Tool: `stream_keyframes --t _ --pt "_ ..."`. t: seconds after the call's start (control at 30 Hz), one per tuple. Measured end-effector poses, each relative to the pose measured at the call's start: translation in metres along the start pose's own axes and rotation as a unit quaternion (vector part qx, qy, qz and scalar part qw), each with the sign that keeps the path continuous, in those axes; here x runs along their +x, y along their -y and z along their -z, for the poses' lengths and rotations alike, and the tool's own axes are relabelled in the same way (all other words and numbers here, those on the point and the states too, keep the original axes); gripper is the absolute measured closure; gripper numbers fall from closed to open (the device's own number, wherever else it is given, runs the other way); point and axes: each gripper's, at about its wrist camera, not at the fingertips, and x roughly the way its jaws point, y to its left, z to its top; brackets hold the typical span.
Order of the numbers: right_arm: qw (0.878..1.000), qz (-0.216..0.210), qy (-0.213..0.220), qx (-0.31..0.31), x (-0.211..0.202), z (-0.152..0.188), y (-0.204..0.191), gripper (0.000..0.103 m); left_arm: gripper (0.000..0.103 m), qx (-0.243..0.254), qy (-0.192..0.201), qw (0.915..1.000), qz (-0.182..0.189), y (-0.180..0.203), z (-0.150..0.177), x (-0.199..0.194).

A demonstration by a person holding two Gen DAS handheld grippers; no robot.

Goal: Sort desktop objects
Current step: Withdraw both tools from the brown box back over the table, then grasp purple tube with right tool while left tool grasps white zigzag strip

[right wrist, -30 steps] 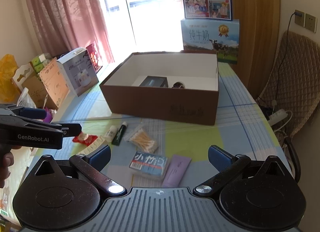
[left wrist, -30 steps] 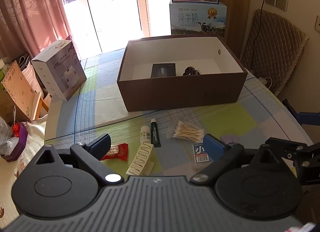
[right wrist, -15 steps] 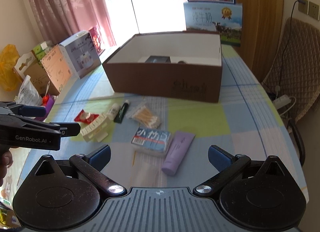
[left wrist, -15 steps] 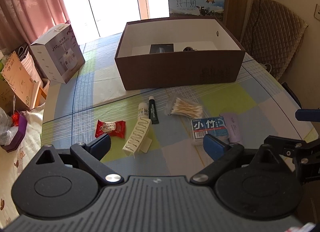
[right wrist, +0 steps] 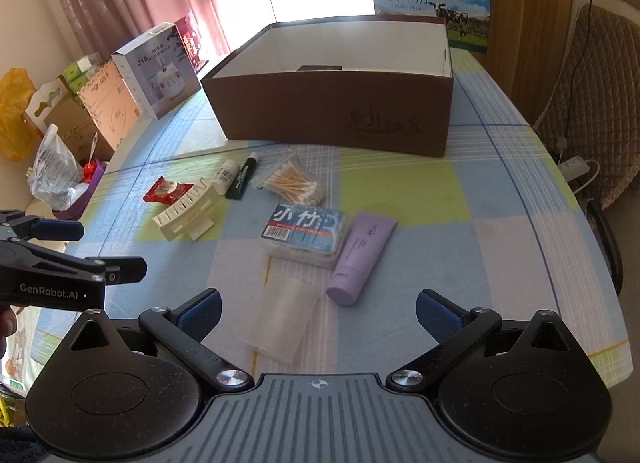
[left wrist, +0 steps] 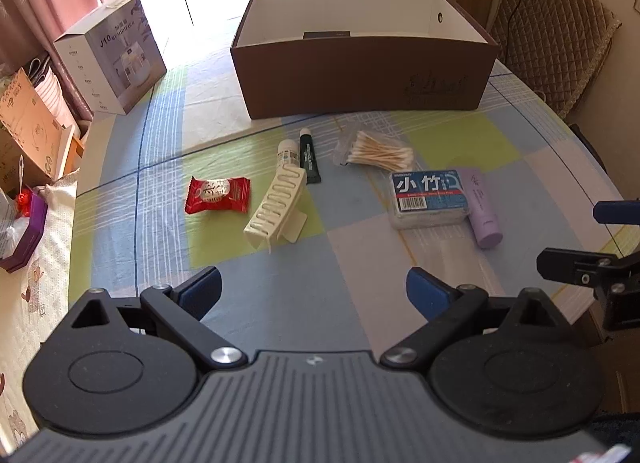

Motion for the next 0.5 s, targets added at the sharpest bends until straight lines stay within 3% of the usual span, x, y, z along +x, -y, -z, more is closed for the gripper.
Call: stream_keyframes --t 0.5 --pt "0.999 0.011 -0.024 0.021 0.02 0.006 0.005 0.002 0.006 0.009 -0.023 0.9997 0.006 -0.009 0.007 0.015"
